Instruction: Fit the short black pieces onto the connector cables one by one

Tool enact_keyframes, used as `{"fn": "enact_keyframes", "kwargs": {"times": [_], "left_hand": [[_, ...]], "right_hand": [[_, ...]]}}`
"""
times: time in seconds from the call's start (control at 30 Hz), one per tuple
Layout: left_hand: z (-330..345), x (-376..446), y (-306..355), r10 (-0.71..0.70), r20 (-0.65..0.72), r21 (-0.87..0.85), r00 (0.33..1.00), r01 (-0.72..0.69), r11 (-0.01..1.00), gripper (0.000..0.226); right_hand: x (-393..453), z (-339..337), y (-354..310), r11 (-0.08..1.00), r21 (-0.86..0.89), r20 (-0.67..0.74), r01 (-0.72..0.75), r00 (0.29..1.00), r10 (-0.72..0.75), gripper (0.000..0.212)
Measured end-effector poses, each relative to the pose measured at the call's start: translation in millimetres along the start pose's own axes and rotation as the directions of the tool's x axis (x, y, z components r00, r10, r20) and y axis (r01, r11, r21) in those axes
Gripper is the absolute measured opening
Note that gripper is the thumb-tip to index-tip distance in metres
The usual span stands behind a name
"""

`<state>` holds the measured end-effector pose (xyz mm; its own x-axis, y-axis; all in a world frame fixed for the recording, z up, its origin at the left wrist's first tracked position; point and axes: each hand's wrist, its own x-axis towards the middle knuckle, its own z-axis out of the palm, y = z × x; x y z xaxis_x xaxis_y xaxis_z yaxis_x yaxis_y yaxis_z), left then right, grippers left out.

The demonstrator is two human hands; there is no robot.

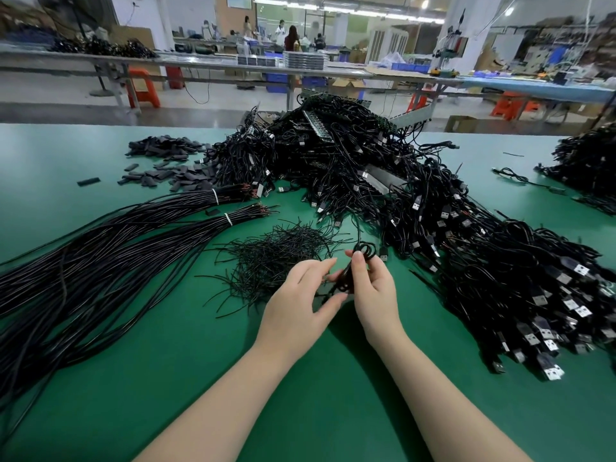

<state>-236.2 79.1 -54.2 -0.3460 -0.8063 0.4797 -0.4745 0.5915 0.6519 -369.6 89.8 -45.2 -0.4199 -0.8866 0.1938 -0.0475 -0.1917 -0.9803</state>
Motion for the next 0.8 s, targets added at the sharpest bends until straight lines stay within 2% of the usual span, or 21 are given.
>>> {"fn": "enact_keyframes", "kwargs": {"times": [0.1,0.13,0.17,0.2,0.23,0.27,0.3,0.33,0.37,0.4,0.43,0.47,0.5,0.53,0.57,0.63,0.7,0.73,0.77,0.8], "left_hand": [[-4,-1,0,0.03,-0.067,-0.005,0.997,-0.031,1.0,0.038],[-7,-1,-1,0.049,-0.11,-0.003,0.993,-0.05,0.999,0.032],[-9,-1,-2,0.067,-0.157,0.013,0.985,-0.065,0.998,0.029],[-10,0,-3,0.075,-0.201,0.035,0.977,-0.069,0.997,0.026],[-11,0,-5,0.065,-0.234,0.048,0.97,-0.055,0.997,0.025],[-12,1,-6,0.04,-0.257,0.044,0.965,-0.03,0.999,0.026],[-12,2,-7,0.012,-0.278,0.032,0.96,-0.003,0.999,0.026],[-13,2,-9,-0.012,-0.299,0.02,0.954,0.019,1.0,0.027],[-14,3,-11,-0.03,-0.319,0.01,0.947,0.035,0.999,0.027],[-15,5,-12,-0.046,-0.34,-0.002,0.939,0.049,0.999,0.027],[-18,6,-14,-0.065,-0.366,-0.018,0.928,0.063,0.998,0.026],[-22,9,-17,-0.086,-0.397,-0.038,0.914,0.077,0.996,0.026],[-27,13,-19,-0.11,-0.428,-0.057,0.897,0.094,0.994,0.027],[-32,16,-21,-0.141,-0.457,-0.08,0.878,0.117,0.99,0.028],[-38,20,-23,-0.183,-0.484,-0.113,0.856,0.146,0.983,0.03],[-52,29,-27,-0.307,-0.519,-0.224,0.797,0.22,0.949,0.033],[-67,40,-35,-0.409,-0.529,-0.333,0.744,0.261,0.906,0.034],[-76,48,-41,-0.42,-0.513,-0.327,0.748,0.282,0.902,0.034],[-85,56,-49,-0.407,-0.464,-0.261,0.787,0.317,0.912,0.033],[-93,64,-58,-0.381,-0.378,-0.137,0.844,0.356,0.924,0.032]], "right_hand": [[9,-13,-27,0.998,0.002,-0.108,0.067,0.992,-0.066,0.018],[15,-24,-42,0.989,-0.068,-0.145,0.133,0.979,-0.142,0.018],[24,-39,-57,0.95,-0.22,-0.17,0.221,0.95,-0.261,0.017],[34,-58,-72,0.852,-0.426,-0.174,0.304,0.897,-0.406,0.016],[43,-80,-88,0.685,-0.648,-0.155,0.331,0.824,-0.545,0.019],[52,-105,-101,0.478,-0.831,-0.118,0.285,0.75,-0.651,0.024],[58,-128,-111,0.283,-0.939,-0.074,0.193,0.692,-0.719,0.025],[64,-151,-116,0.134,-0.987,-0.04,0.084,0.687,-0.725,0.025],[69,-171,-117,0.04,-0.999,-0.044,-0.024,0.757,-0.652,0.026],[73,-187,-114,-0.029,-0.991,-0.1,-0.13,0.87,-0.483,0.029],[74,-198,-108,-0.067,-0.978,-0.177,-0.197,0.957,-0.228,0.036],[74,-205,-103,-0.06,-0.971,-0.234,-0.232,0.972,0.022,0.045],[73,-210,-100,-0.036,-0.965,-0.263,-0.261,0.953,0.15,0.053],[72,-210,-100,-0.032,-0.961,-0.275,-0.273,0.949,0.157,0.059],[70,-206,-100,-0.047,-0.962,-0.273,-0.27,0.958,0.082,0.062],[68,-186,-101,-0.064,-0.972,-0.209,-0.225,0.959,-0.192,0.062],[58,-147,-97,0.099,-0.995,-0.012,0.032,0.906,-0.423,0.051],[50,-122,-91,0.208,-0.959,0.071,0.193,0.871,-0.486,0.043],[41,-97,-80,0.306,-0.895,0.127,0.324,0.844,-0.521,0.033],[32,-72,-66,0.402,-0.826,0.151,0.394,0.843,-0.517,0.024]]}}
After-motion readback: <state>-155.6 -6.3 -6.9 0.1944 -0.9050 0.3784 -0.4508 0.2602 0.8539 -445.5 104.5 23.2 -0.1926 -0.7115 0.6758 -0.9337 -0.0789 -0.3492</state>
